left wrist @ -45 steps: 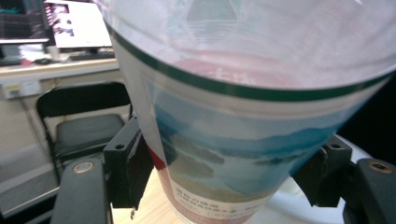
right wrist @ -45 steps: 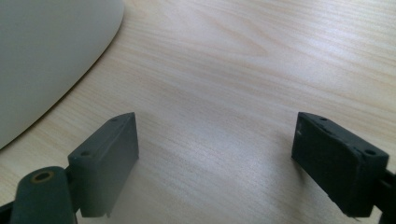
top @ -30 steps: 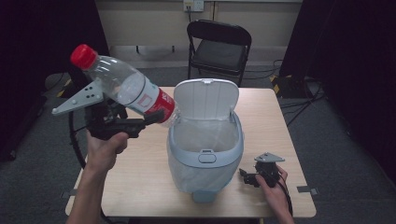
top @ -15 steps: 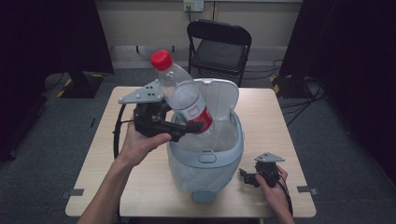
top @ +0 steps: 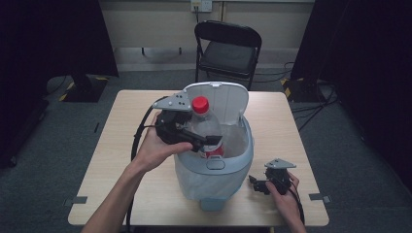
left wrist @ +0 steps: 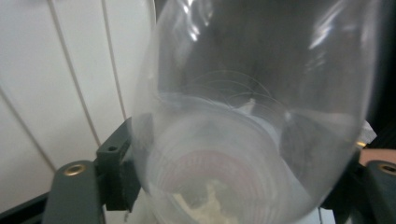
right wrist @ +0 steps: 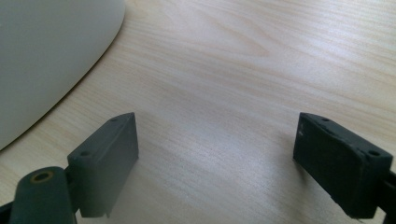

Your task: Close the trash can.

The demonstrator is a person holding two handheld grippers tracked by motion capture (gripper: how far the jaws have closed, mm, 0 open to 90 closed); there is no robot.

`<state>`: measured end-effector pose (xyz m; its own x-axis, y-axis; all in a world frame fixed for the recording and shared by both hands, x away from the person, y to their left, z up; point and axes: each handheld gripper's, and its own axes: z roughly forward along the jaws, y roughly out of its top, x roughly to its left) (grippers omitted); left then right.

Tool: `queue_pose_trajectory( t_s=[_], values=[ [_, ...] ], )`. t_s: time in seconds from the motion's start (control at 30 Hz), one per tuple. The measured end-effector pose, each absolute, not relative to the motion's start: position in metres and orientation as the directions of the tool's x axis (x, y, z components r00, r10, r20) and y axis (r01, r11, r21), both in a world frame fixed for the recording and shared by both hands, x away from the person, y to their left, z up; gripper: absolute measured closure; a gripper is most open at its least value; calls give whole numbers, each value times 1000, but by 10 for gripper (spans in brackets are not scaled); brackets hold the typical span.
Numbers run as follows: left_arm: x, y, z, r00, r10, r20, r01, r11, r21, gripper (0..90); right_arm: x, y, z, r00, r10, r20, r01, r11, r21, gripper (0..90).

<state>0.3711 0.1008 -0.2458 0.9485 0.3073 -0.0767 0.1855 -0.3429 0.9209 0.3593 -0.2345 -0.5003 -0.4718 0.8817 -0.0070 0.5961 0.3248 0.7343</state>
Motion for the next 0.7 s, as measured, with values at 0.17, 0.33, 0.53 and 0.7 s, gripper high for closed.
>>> queue_pose_trajectory(
  t_s=[0.17, 0.33, 0.53, 0.7],
  values=[
    [372, 103, -248, 957, 282, -67, 162, -328, 931, 218, 359, -234, -500, -473, 881, -6, 596, 325, 735, 126],
    [372, 113, -246, 949, 308, -71, 166, -295, 941, 226, 359, -234, -500, -474, 881, -7, 595, 326, 734, 124],
    [376, 145, -248, 929, 359, -90, 183, -234, 955, 348, 359, -234, -500, -473, 881, -6, 596, 326, 734, 124],
    [378, 169, -251, 915, 393, -92, 182, -196, 964, 390, 359, -234, -500, -473, 881, -7, 596, 326, 734, 124]
  ],
)
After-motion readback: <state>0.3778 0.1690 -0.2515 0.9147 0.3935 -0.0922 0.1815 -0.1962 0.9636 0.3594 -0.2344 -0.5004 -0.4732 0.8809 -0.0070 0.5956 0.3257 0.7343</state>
